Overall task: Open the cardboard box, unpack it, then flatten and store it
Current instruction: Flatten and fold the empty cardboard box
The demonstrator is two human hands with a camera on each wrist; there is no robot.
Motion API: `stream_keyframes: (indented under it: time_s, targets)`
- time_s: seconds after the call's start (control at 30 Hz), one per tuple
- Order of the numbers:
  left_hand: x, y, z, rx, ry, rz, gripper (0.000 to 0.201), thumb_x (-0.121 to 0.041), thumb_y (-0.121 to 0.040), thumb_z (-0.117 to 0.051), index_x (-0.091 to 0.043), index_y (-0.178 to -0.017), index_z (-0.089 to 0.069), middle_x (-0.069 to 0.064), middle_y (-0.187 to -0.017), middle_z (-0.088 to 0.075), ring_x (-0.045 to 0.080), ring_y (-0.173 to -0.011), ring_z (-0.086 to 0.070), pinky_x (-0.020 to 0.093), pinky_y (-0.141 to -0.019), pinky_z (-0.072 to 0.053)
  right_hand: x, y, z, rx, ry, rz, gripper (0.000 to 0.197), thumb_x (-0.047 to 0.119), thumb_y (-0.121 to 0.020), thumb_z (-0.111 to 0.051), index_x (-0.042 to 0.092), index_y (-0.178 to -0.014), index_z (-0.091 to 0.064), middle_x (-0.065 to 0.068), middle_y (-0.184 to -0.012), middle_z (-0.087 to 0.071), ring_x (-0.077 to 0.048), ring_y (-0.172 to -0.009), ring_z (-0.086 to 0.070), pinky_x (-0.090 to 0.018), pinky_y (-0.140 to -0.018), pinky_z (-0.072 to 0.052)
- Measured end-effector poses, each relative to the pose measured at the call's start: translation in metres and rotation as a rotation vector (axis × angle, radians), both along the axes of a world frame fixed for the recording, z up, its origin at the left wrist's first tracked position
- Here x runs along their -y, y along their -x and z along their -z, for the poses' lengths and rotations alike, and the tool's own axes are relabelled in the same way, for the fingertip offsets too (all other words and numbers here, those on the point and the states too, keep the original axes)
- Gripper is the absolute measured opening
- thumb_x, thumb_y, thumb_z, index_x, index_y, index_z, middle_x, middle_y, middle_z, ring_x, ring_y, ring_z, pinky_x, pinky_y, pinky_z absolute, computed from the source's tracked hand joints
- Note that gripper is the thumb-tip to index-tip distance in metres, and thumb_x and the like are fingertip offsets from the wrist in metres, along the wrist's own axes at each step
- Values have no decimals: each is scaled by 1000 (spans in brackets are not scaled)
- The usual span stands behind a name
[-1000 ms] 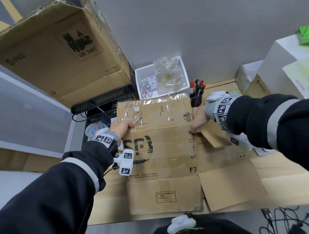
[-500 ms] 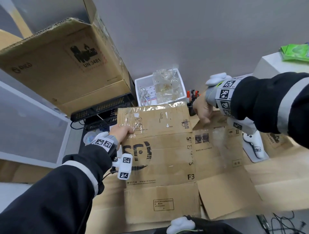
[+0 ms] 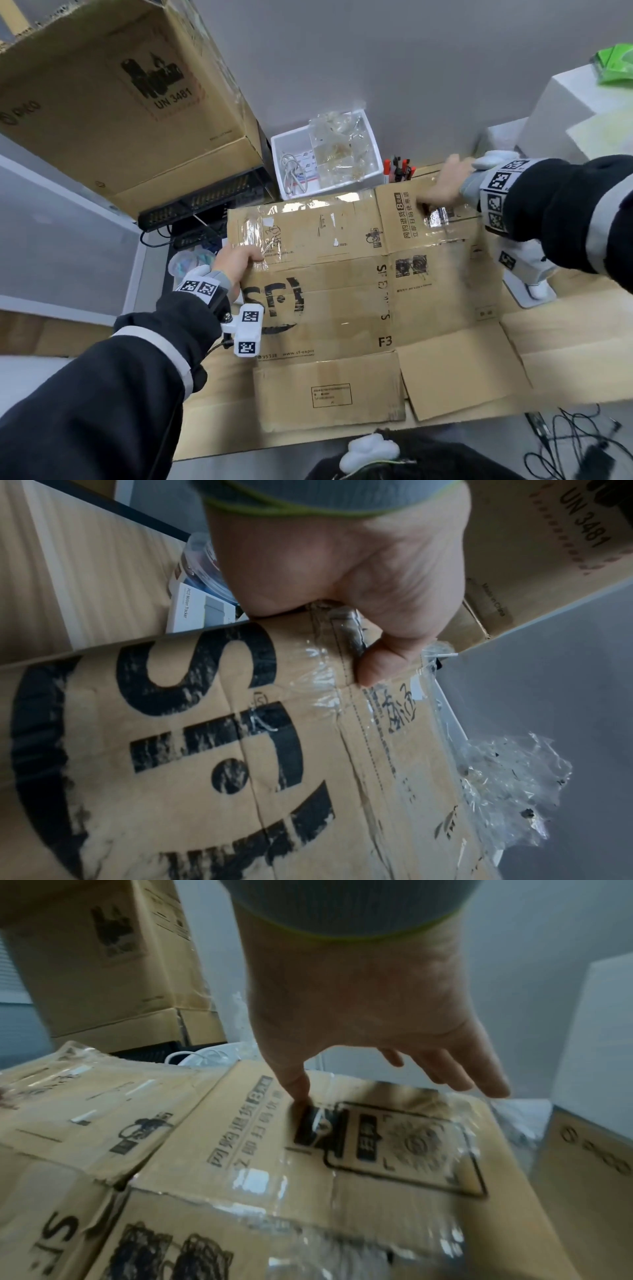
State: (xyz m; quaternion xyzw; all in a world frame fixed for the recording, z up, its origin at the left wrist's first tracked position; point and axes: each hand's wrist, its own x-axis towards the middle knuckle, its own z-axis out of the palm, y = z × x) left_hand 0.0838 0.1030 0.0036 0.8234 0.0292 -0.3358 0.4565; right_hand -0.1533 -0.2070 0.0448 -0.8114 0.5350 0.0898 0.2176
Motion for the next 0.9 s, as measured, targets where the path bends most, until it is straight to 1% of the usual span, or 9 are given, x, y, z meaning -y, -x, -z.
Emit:
stream_keyframes:
  time_s: [0.07, 0.13, 0.17, 0.27, 0.4, 0.5, 0.67, 0.77, 0.9]
  targets:
    - [-1, 3, -2, -10, -3, -27, 67, -13, -56, -69, -1, -120, -59, 25, -116, -70, 42, -94, -73, 59, -79, -59, 8, 9, 15, 32, -27, 71, 67, 50, -89, -58, -1, -131, -50, -16, -102, -60, -30, -94, -57, -34, -77, -49]
    - [-3, 4, -1, -4, 1, -59, 65, -12, -55, -68, 0, -119, -61, 24, -115, -70, 42, -96, -72, 60, -82, -58, 14, 19, 28, 49, -89, 127, 77, 60, -93, -43, 0, -143, -43, -23, -141, -49, -38, -129, -46, -43, -111, -35]
    - [-3, 5, -1, -6, -1, -64, 64, -12, -55, -68, 0, -117, -62, 24, -115, -70, 42, -96, -72, 60, -84, -58, 16, 26, 35, 67, -122, 183, 85, 63, -92, -42, -2, -147, -35, -24, -149, -40, -39, -137, -38, -44, -115, -29]
    - [-2, 8, 1, 0, -20, -79, 41, -9, -57, -67, -2, -97, -65, 18, -107, -69, 36, -96, -69, 57, -91, -56, 24, 37, 61, 167, -218, 367, 105, 74, -80, -42, 3, -154, -19, -21, -154, -33, -41, -140, -34, -46, -117, -27]
    - [1, 13, 2, -3, -29, -112, 19, -1, -71, -62, -6, -90, -62, 17, -104, -66, 37, -99, -68, 56, -94, -55, 26, 41, 77, 233, -271, 424, 91, 70, -86, -35, 10, -153, -26, -20, -152, -37, -40, -138, -37, -48, -115, -29]
    - [0, 13, 4, 6, -36, -124, 22, -1, -72, -63, -6, -93, -62, 17, -106, -67, 37, -97, -69, 53, -91, -57, 22, 39, 76, 239, -274, 461, 86, 65, -87, -37, 3, -148, -35, -22, -149, -41, -40, -134, -41, -47, -113, -31]
    - [2, 9, 5, 24, -62, -131, 24, -3, -70, -63, -6, -94, -62, 14, -95, -65, 33, -83, -67, 52, -89, -58, 32, 32, 84, 265, -299, 502, 97, 68, -78, -37, 12, -155, -19, -17, -156, -30, -40, -140, -33, -48, -116, -25]
    - [2, 8, 6, 48, -94, -115, 33, -9, -63, -67, -6, -96, -64, 17, -98, -68, 37, -90, -71, 55, -90, -57, 29, 31, 80, 230, -307, 508, 90, 64, -83, -38, 14, -156, -20, -16, -158, -28, -39, -141, -31, -46, -117, -25]
    - [2, 5, 9, 80, -141, -110, 51, -14, -63, -70, -4, -113, -60, 22, -111, -69, 37, -95, -71, 53, -86, -59, 33, 33, 85, 236, -347, 489, 79, 59, -90, -39, 17, -154, -25, -16, -156, -30, -38, -140, -33, -47, -116, -27]
